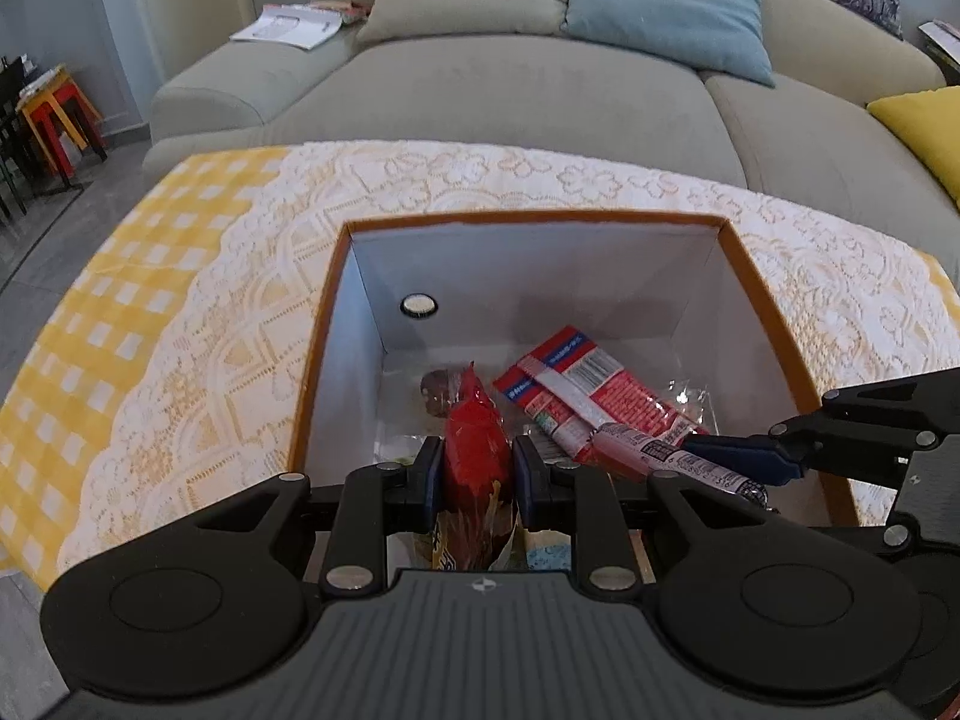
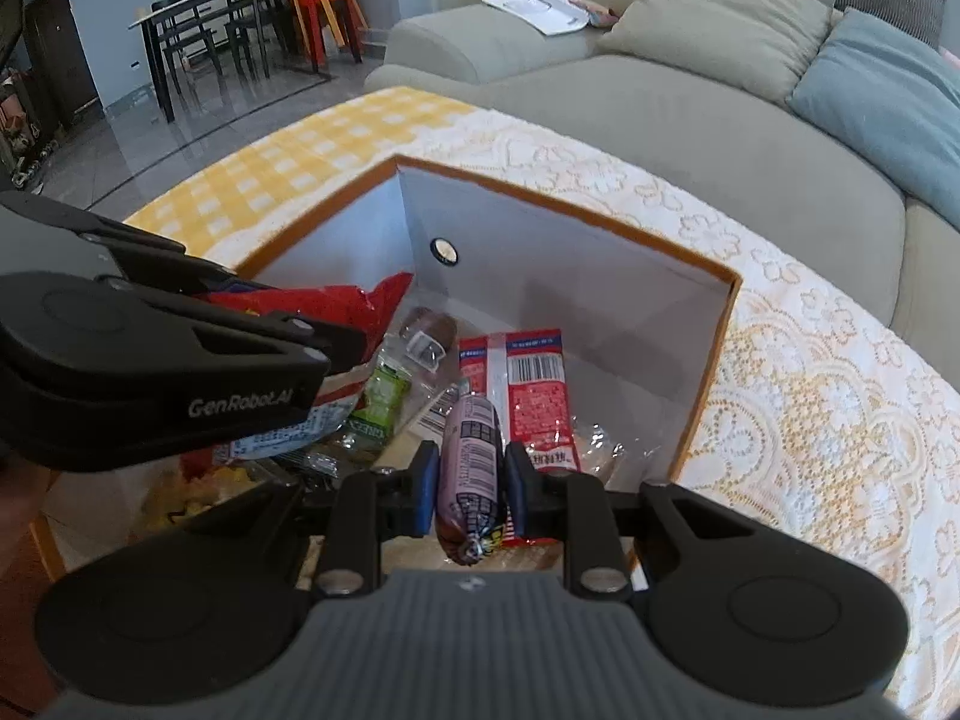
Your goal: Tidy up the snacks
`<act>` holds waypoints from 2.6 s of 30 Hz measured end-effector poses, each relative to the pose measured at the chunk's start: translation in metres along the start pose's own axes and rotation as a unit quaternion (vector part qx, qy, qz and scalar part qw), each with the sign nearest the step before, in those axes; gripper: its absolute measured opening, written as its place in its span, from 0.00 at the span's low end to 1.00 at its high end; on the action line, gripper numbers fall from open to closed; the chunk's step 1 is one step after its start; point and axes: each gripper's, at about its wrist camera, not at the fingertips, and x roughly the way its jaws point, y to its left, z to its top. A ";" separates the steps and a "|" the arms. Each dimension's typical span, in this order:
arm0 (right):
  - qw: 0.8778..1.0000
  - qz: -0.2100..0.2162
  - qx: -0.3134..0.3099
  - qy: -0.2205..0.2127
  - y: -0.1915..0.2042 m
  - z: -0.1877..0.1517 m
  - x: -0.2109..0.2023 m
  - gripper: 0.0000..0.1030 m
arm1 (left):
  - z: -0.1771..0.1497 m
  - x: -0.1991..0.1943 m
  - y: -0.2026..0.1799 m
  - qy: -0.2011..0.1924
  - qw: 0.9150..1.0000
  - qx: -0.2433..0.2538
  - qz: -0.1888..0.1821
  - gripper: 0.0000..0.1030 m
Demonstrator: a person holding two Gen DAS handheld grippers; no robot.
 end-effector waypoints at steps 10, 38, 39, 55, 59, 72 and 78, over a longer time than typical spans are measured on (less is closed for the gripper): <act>0.999 -0.010 -0.033 -0.014 0.011 0.000 -0.005 0.23 | -0.004 -0.002 0.000 0.005 1.000 -0.003 -0.012 0.45; 0.980 -0.065 0.074 -0.171 0.023 -0.040 -0.212 0.73 | -0.027 -0.208 -0.037 -0.218 0.965 0.005 0.146 0.72; 0.979 -0.066 0.076 -0.177 0.024 -0.045 -0.220 0.74 | -0.030 -0.211 -0.040 -0.224 0.964 0.006 0.143 0.72; 0.972 -0.114 0.104 -0.175 0.058 -0.145 -0.269 0.76 | -0.089 -0.184 -0.078 -0.093 0.991 -0.026 0.095 0.79; 0.974 -0.123 0.109 -0.154 0.057 -0.162 -0.257 0.76 | -0.093 -0.167 -0.081 -0.069 0.993 -0.032 0.085 0.78; 0.976 -0.124 0.118 -0.138 0.056 -0.170 -0.241 0.76 | -0.114 -0.155 -0.078 -0.032 0.996 -0.045 0.068 0.77; 0.973 -0.130 0.124 -0.142 0.055 -0.171 -0.243 0.76 | -0.113 -0.154 -0.078 -0.033 0.996 -0.047 0.069 0.77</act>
